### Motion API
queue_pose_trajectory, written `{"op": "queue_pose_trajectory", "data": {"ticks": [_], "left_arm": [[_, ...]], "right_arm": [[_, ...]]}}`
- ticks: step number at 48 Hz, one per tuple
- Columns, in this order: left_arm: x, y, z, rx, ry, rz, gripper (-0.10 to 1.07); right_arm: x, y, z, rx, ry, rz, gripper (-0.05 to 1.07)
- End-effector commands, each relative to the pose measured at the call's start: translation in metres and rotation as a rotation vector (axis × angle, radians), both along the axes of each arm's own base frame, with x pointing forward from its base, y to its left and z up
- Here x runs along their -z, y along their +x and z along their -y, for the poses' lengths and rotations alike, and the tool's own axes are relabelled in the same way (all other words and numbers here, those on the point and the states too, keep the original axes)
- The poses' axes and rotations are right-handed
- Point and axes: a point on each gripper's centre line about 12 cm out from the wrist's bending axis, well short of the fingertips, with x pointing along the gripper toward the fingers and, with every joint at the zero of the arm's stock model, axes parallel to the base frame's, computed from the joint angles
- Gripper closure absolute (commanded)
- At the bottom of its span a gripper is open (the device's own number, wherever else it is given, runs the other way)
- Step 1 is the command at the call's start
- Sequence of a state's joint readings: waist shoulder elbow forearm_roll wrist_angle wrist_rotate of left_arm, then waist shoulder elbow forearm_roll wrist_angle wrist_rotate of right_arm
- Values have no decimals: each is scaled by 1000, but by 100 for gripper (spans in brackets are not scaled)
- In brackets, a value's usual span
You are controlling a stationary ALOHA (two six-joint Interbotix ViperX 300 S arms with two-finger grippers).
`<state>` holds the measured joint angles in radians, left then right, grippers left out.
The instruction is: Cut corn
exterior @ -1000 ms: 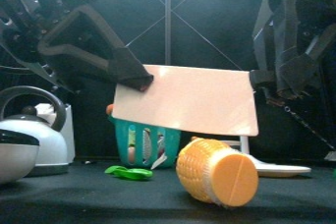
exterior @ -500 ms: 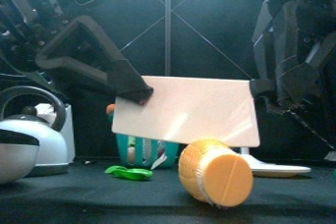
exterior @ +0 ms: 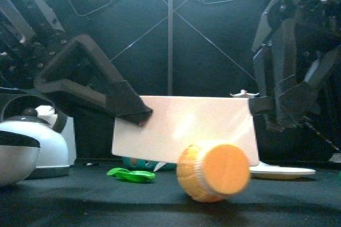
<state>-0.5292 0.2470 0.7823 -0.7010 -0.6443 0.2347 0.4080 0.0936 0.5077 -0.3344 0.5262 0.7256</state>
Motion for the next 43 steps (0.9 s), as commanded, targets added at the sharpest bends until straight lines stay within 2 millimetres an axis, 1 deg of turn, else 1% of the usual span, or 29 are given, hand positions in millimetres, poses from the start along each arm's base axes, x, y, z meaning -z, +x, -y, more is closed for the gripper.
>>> {"op": "queue_pose_trajectory", "data": {"ticks": [1,30,39,43], "left_arm": [[-1,3,-5,6,11,4,64],[-1,13,-40,-27,57,12,64],[-6,14,-42,-15,65,29,64],[-11,15,-41,-6,65,43,64]], "right_arm": [[-7,9,11,29,2,24,63],[-5,16,41,65,-48,33,64],[-8,15,42,66,-52,34,64],[-12,14,40,65,-53,38,64]]}}
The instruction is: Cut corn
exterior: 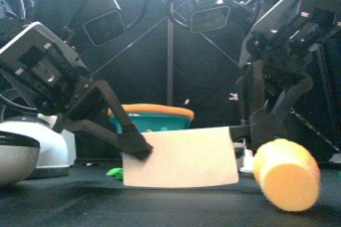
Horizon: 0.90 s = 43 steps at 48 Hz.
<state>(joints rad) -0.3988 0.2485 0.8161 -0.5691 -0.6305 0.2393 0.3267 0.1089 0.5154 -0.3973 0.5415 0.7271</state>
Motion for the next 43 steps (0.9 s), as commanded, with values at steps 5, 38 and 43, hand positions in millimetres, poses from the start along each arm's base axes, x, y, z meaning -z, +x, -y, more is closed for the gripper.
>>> {"op": "queue_pose_trajectory", "data": {"ticks": [5,38,43], "left_arm": [[-28,7,1,14,-17,82,64],[-49,2,3,64,-8,132,63],[-49,2,4,67,-8,133,60]], "right_arm": [[-28,4,6,12,7,67,64],[-42,3,4,-8,-1,104,64],[-43,4,4,-8,0,107,64]]}}
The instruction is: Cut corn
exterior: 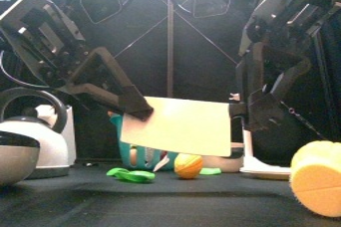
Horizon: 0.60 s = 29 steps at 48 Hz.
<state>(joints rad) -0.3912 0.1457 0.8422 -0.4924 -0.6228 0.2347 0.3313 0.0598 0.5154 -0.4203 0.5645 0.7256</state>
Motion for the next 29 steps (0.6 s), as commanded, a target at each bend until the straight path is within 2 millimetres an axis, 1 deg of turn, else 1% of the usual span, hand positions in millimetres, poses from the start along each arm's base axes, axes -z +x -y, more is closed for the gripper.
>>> {"op": "queue_pose_trajectory", "data": {"ticks": [1,29], "left_arm": [[-17,6,3,9,-12,54,59],[-15,6,2,6,-11,50,59]], "right_arm": [[-24,6,3,3,14,71,64],[-23,5,3,2,11,66,64]]}}
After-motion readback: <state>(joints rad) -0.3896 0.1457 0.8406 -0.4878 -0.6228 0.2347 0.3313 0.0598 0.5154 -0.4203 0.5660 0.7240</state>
